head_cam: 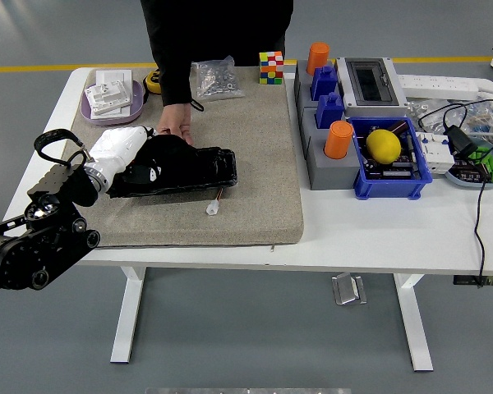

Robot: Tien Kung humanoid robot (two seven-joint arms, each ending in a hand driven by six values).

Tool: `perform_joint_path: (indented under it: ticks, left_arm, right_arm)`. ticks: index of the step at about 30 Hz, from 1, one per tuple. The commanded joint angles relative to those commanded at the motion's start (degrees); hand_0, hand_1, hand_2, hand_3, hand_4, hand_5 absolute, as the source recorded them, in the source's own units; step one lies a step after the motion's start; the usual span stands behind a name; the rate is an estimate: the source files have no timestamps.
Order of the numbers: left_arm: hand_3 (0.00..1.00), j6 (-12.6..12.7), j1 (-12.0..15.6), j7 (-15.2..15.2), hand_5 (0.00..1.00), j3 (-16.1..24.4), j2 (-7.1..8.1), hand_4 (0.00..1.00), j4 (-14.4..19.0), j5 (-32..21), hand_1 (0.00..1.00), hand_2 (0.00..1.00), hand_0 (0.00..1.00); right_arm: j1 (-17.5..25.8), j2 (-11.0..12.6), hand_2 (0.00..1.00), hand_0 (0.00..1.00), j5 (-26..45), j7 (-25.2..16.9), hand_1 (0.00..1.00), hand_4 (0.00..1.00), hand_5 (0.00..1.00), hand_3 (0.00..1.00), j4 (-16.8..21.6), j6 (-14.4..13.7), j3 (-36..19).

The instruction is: Pick the rag up,wipe the panel,place it on the desk

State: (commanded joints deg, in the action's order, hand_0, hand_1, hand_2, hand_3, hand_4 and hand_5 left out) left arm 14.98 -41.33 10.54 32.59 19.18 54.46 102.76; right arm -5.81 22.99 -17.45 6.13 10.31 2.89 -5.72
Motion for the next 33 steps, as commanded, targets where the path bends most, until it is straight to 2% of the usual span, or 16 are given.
perform_joint_path:
  ticks: [7,11,21,33]
  left_arm:
    - [0.373,-0.2,-1.6,0.3,0.002,-2.4,-1.43,0.350,0.6,-0.5,0.177,0.471,0.236]
    - [0.373,-0.3,-2.3,0.5,0.002,-3.7,-2.04,0.350,1.1,-0.8,0.177,0.471,0.236]
    - [0.375,-0.5,-4.1,0.8,0.002,-7.1,-4.04,0.351,1.7,-1.3,0.177,0.473,0.236]
    - [0.376,-0.7,-5.3,1.3,0.002,-9.5,-5.50,0.354,2.1,-1.4,0.178,0.474,0.236]
  right_arm:
    - [-0.2,0.1,0.681,0.728,-0.7,0.1,0.605,0.998,0.433,0.589,0.0,0.0,-0.5]
    - [-0.2,0.1,0.681,0.728,1.0,-0.2,0.605,0.998,0.433,0.589,0.0,0.0,1.6]
    - [-0.4,0.3,0.680,0.728,1.2,-0.3,0.604,0.998,0.433,0.589,0.0,-0.1,2.2]
    - [-0.7,0.6,0.679,0.727,0.9,-0.3,0.604,0.998,0.433,0.588,0.1,0.0,2.5]
